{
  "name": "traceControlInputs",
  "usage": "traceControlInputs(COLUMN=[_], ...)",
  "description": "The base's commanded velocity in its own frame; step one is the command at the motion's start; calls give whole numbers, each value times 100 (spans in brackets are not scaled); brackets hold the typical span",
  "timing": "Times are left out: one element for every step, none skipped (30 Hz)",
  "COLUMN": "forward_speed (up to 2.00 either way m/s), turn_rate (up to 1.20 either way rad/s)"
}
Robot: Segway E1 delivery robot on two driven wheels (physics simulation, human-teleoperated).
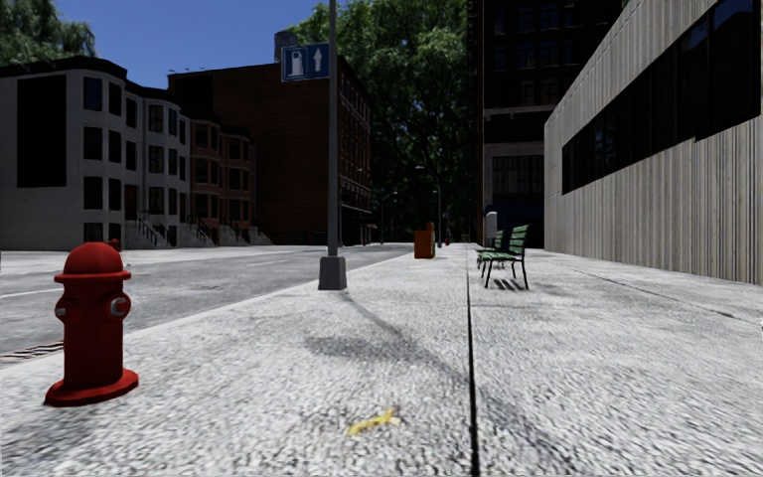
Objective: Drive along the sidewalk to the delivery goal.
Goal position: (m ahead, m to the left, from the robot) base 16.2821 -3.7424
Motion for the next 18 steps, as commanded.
traceControlInputs(forward_speed=[200, 200, 200, 200, 200, 200, 200, 200, 200, 200, 200, 200, 200, 200, 200, 200, 200, 200], turn_rate=[-34, -34, -30, -26, -13, -13, -1, 0, 0, 0, -1, -13, -13, -30, -43, -48, -48, -49])
